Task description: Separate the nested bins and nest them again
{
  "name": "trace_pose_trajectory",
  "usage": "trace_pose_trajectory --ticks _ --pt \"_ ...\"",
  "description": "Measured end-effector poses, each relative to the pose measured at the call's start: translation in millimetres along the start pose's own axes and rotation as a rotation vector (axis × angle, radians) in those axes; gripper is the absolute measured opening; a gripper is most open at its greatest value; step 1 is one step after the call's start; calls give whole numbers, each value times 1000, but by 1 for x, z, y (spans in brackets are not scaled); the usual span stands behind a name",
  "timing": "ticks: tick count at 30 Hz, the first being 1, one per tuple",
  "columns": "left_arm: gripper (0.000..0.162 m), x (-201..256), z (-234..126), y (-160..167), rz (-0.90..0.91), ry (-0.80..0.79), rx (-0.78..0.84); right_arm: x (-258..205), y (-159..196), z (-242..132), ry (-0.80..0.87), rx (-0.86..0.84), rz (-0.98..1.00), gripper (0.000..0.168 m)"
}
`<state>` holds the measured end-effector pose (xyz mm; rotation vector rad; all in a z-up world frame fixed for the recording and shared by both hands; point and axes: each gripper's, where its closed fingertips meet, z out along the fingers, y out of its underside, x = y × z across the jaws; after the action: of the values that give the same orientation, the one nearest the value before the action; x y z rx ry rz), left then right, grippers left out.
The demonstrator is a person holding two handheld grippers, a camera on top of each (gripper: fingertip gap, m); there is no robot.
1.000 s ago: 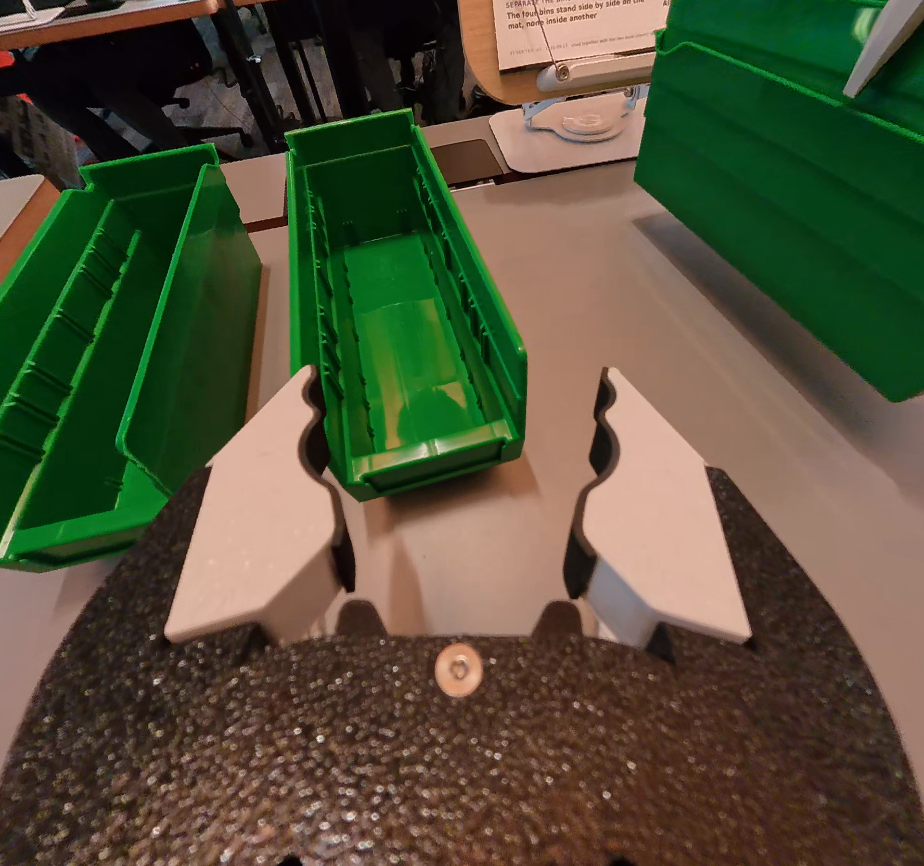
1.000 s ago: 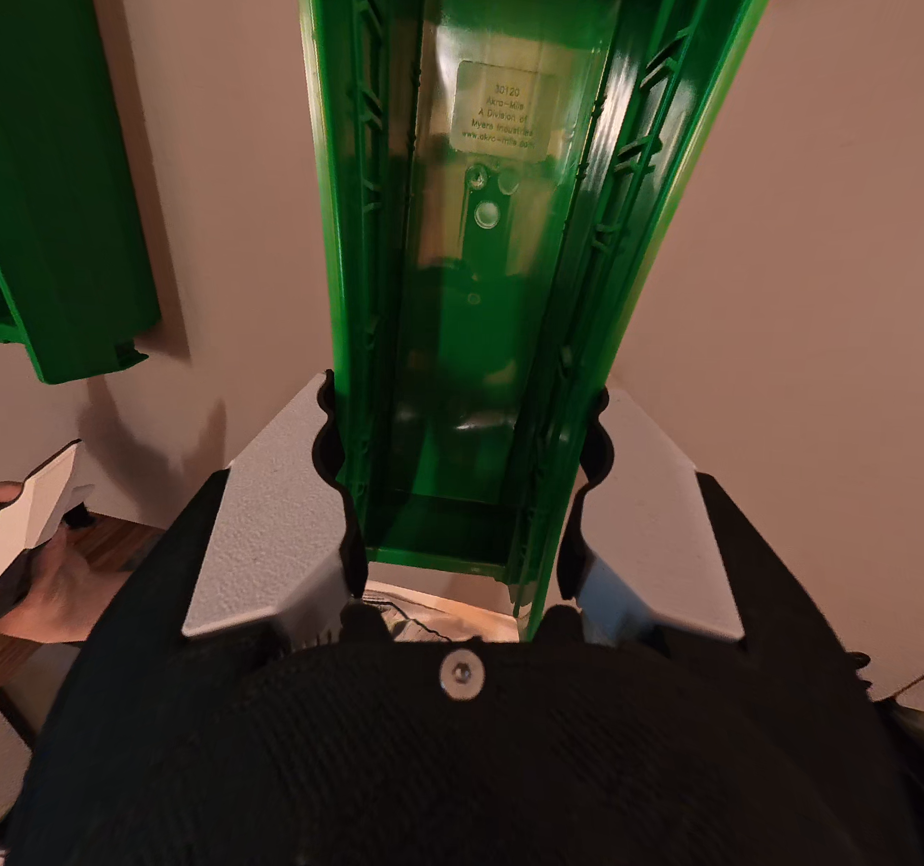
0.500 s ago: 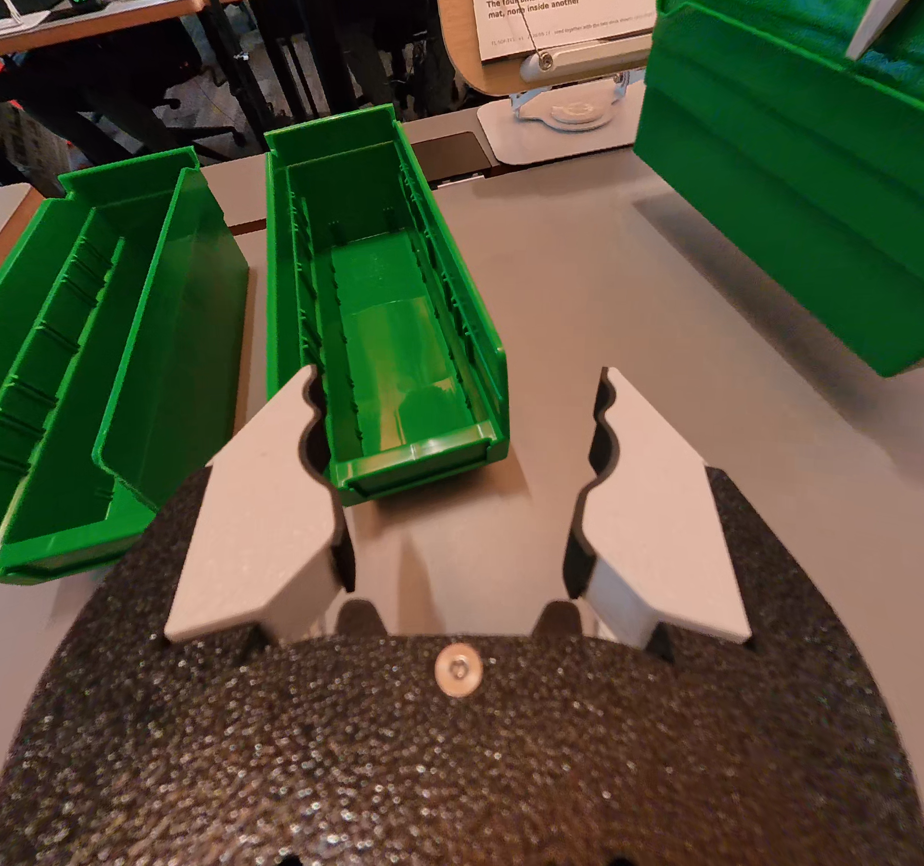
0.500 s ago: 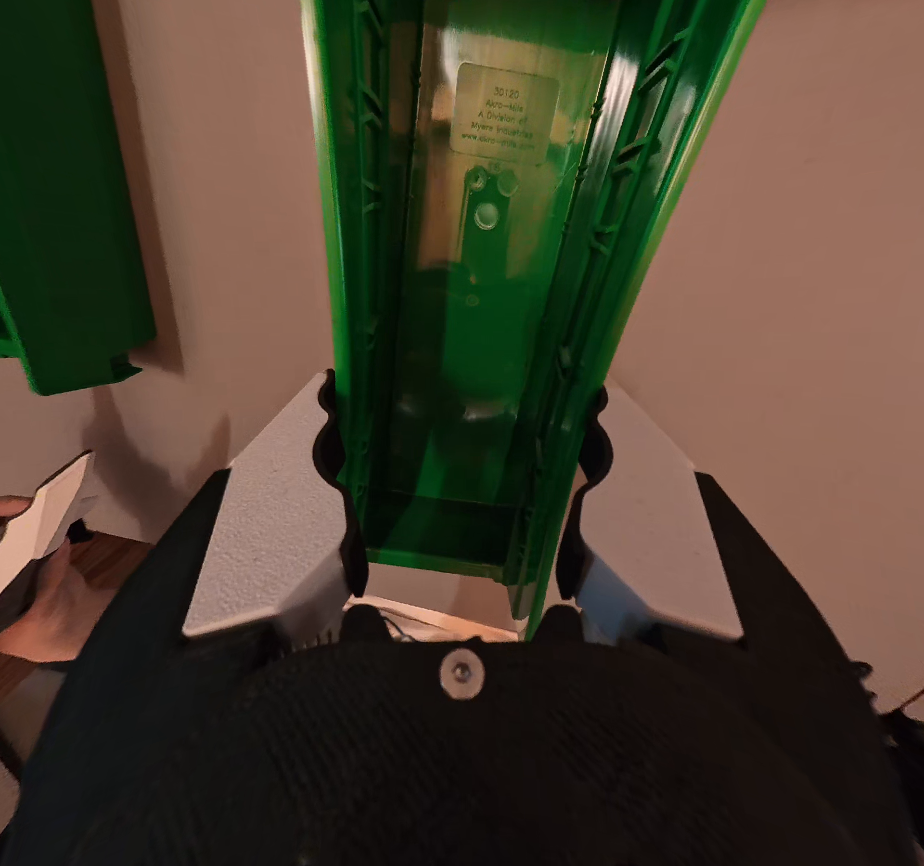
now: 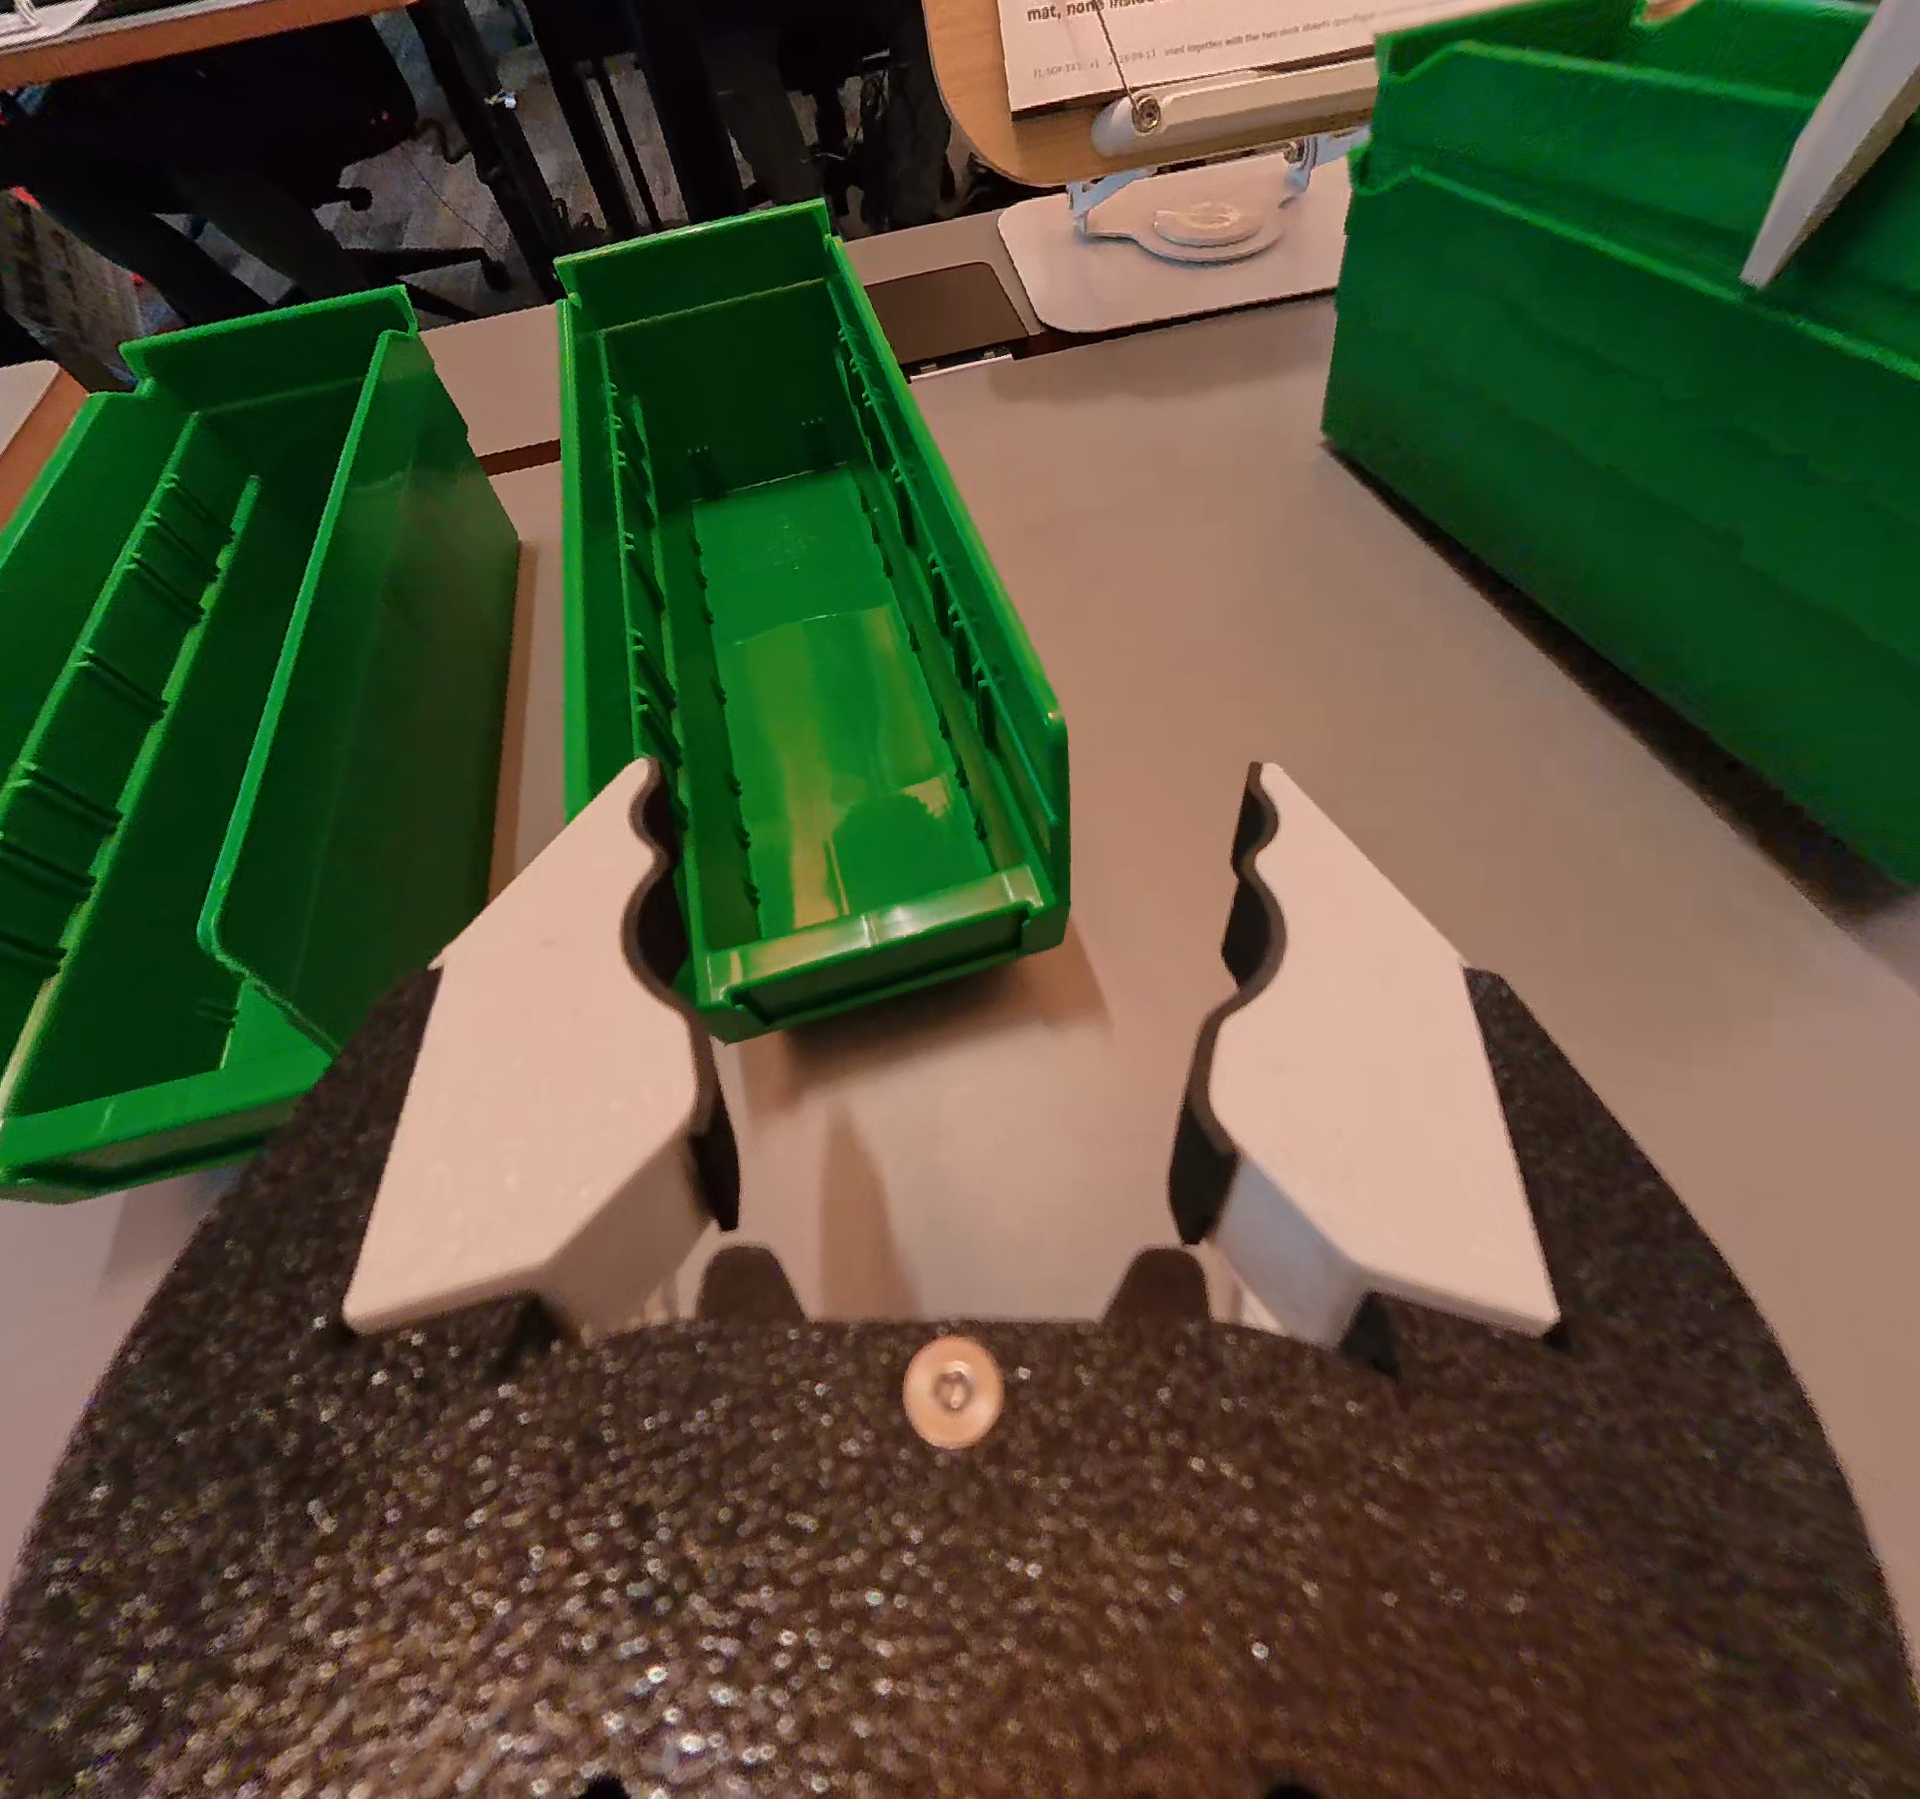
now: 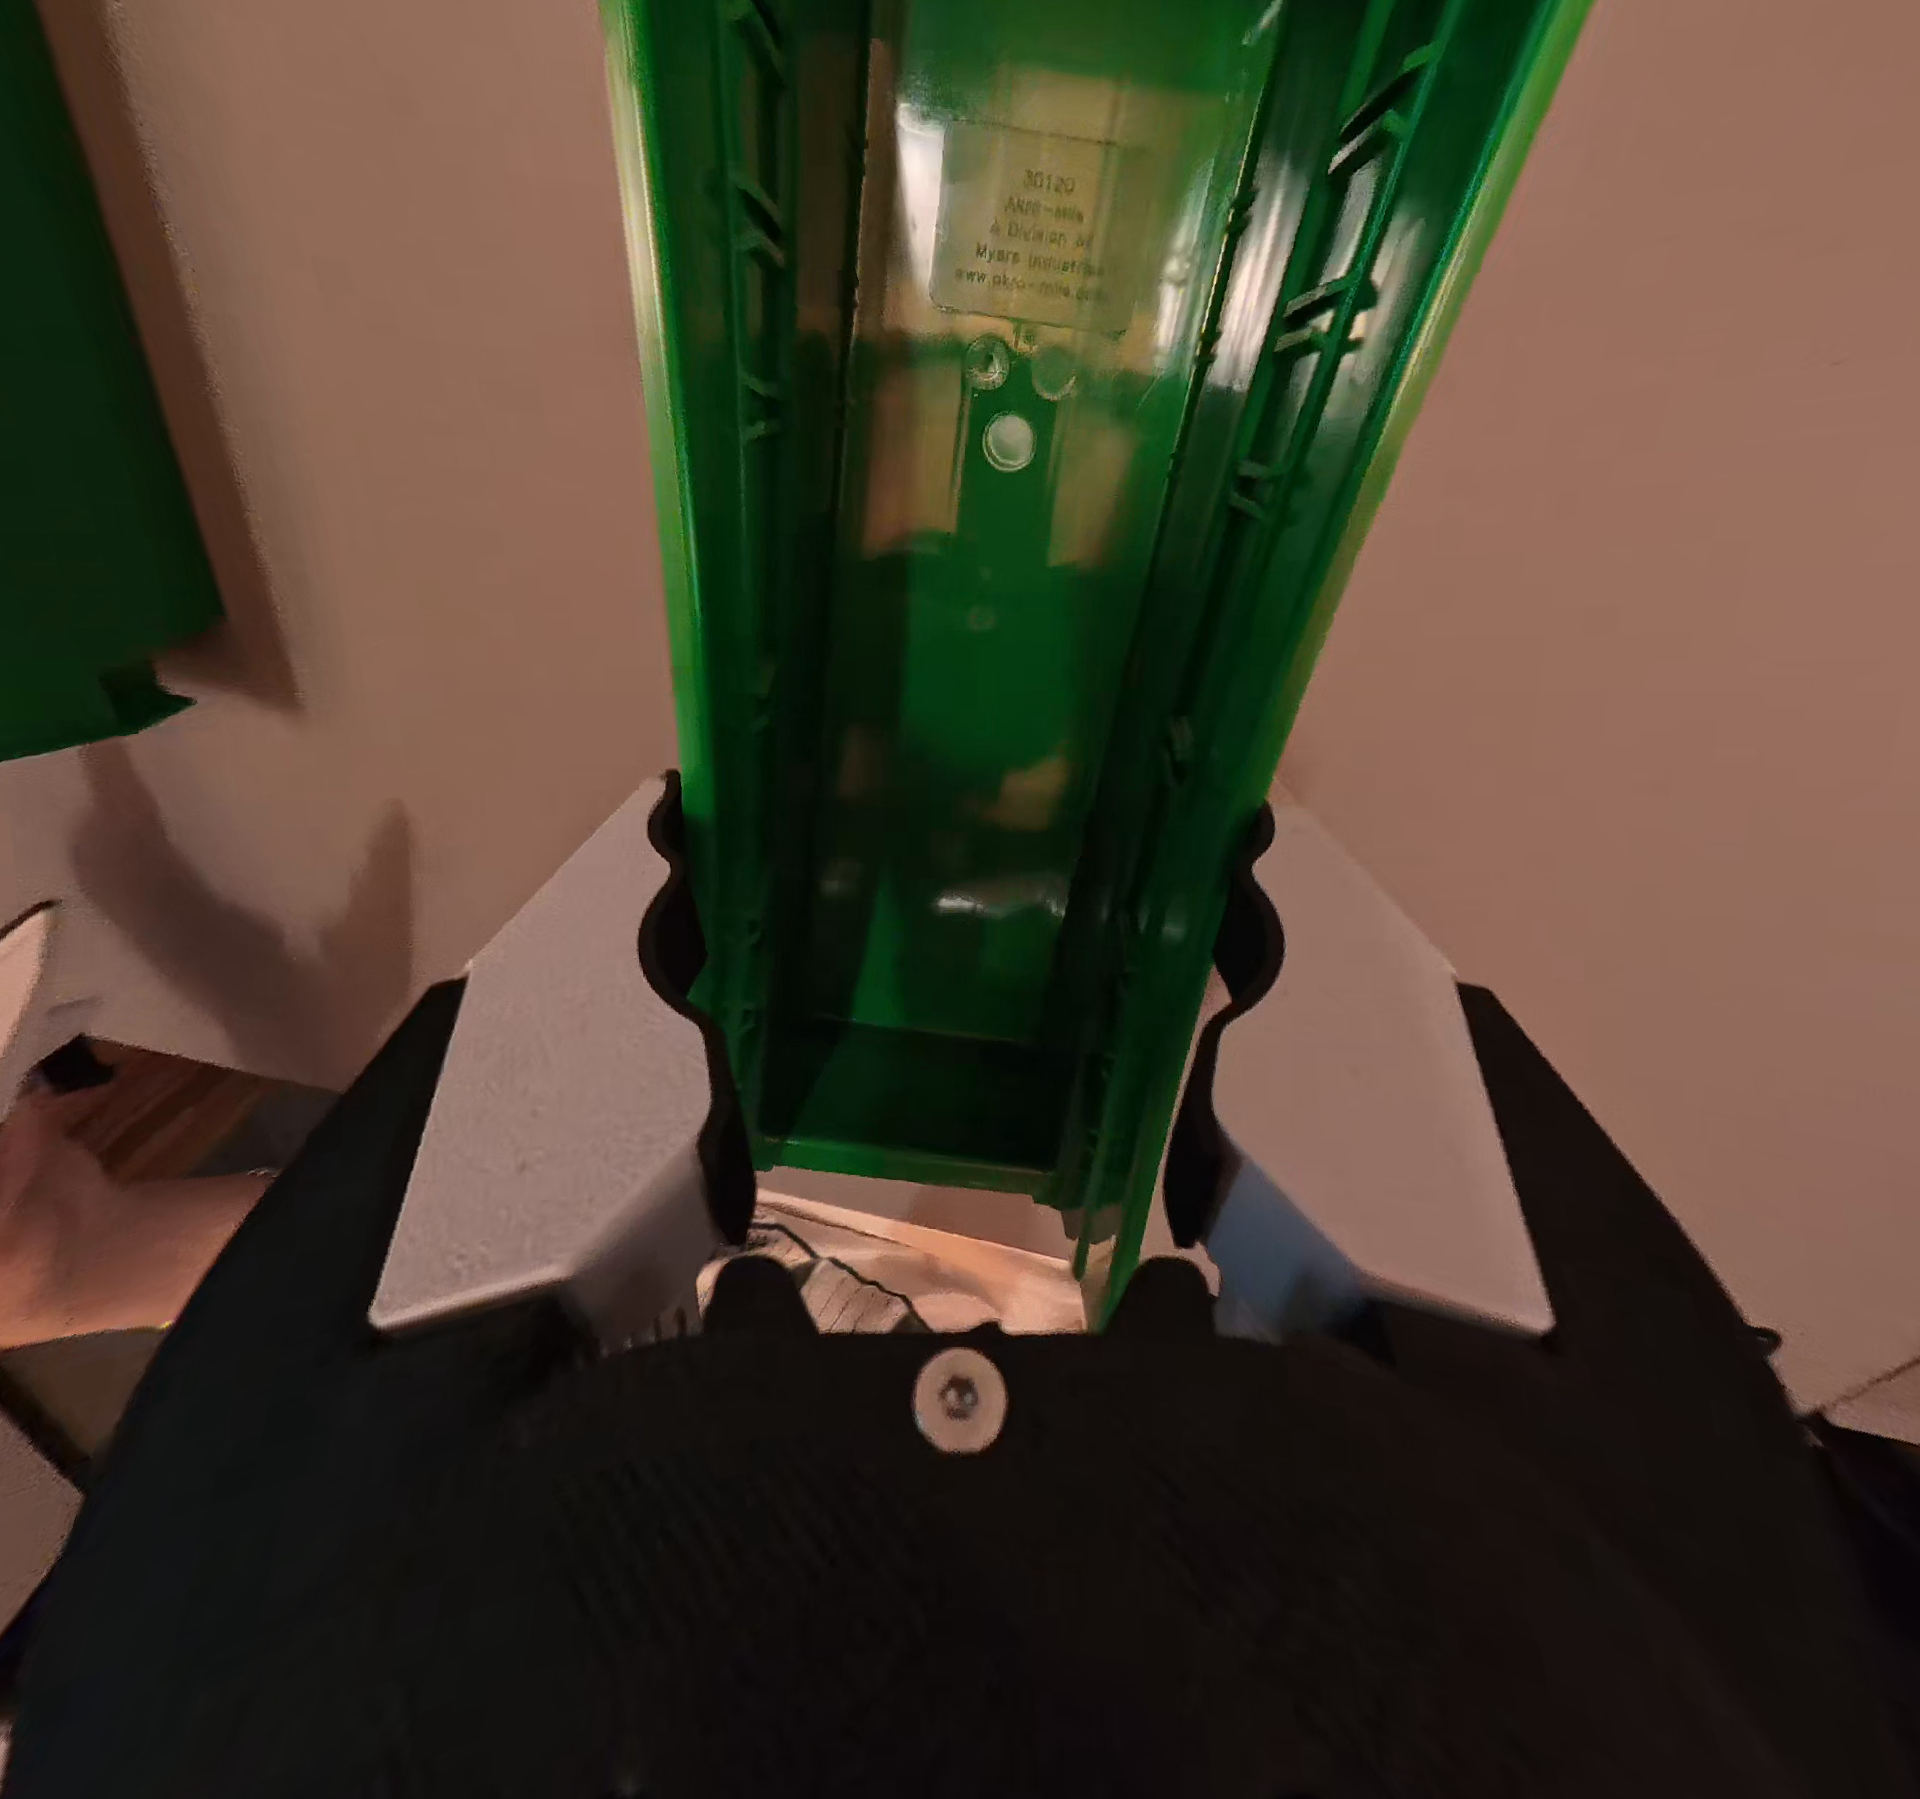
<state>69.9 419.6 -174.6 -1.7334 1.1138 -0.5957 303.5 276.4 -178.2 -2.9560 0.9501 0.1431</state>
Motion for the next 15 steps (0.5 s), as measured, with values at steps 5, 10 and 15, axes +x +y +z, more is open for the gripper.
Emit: trace_pose_trajectory --ticks 5,10,15 --pt "104 -1 1 2 -2 -2 -7 6 4 11 70 -36 14 106" --pt "104 -3 2 4 -11 1 -13 6 5 12 71 -35 43 110" --pt "105 -5 1 3 -17 -1 -8 7 3 13 53 7 34 115"
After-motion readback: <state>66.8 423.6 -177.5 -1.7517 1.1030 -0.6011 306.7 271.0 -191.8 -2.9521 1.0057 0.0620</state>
